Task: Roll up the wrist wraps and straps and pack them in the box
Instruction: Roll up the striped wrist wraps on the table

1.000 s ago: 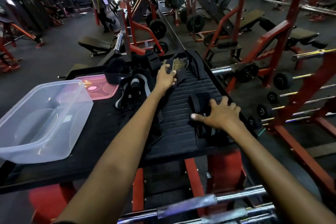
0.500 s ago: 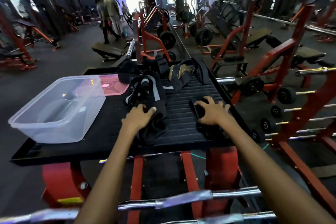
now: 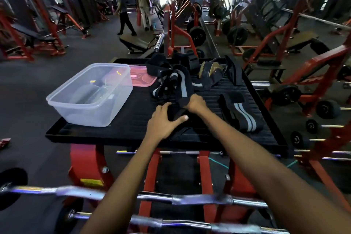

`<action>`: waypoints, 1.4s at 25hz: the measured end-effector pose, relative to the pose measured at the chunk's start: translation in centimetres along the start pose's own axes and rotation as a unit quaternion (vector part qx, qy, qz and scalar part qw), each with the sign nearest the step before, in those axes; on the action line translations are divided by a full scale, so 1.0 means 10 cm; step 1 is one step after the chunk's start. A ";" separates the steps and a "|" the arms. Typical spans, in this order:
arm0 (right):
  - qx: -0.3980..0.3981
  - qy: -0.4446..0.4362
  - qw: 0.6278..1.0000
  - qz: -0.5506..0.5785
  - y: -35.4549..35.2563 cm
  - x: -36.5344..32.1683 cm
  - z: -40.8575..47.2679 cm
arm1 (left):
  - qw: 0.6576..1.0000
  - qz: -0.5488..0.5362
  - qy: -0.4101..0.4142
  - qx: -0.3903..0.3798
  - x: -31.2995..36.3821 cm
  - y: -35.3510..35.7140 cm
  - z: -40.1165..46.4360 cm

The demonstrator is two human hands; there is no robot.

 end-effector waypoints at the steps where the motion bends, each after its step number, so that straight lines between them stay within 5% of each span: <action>1: 0.013 0.000 1.000 0.024 -0.06 -0.03 0.06 | 1.000 0.009 0.006 0.003 0.00 0.01 0.01; 3: 0.107 0.004 0.993 0.052 -0.39 0.01 0.20 | 1.000 0.016 0.014 0.014 -0.01 0.03 0.00; 5: 0.197 -0.014 0.979 -0.054 -0.69 0.08 0.29 | 1.000 0.017 0.013 0.019 -0.02 0.03 0.03; 7: 0.164 -0.031 0.965 -0.200 -0.70 0.17 0.31 | 0.999 0.025 0.017 0.020 -0.01 0.05 0.04; 11: 0.234 -0.055 0.947 -0.214 -1.02 0.23 0.09 | 0.997 0.065 0.031 0.015 0.00 0.09 0.08; 15: 0.061 0.134 0.972 -0.185 -1.16 0.92 -0.07 | 0.998 0.048 0.034 0.003 -0.01 0.11 0.09; 17: 0.027 0.146 0.974 -0.171 -1.10 1.11 -0.18 | 0.999 0.039 0.035 0.000 -0.01 0.11 0.09; 20: 0.043 0.073 0.992 -0.090 -1.05 0.95 -0.34 | 0.999 0.026 0.031 0.002 -0.02 0.09 0.08; 24: -0.055 -0.097 0.990 -0.081 -0.66 0.40 -0.66 | 1.000 0.004 0.018 -0.004 -0.03 0.05 0.05; 27: -0.010 -0.076 0.971 -0.228 -0.44 0.49 -0.71 | 0.998 -0.060 0.000 0.004 -0.09 0.01 0.04; 29: 0.013 -0.071 0.974 -0.215 -0.44 0.50 -0.76 | 0.992 -0.121 -0.006 0.022 -0.11 -0.04 0.04; 33: 0.171 -0.199 0.957 -0.126 -0.59 0.04 -0.94 | 0.937 -0.311 -0.123 0.096 -0.28 -0.19 0.07; 35: 0.148 -0.266 0.934 -0.187 -0.42 -0.06 -0.99 | 0.885 -0.398 -0.201 0.131 -0.42 -0.27 0.04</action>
Point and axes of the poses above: each hand's wrist, its own z-axis towards the middle knuckle, its own y-axis out of the palm, x = y × z, the point moved 8 cm from there along z, towards the middle knuckle, and after that the axes turned 10 degrees about x, right-handed, at the moved point
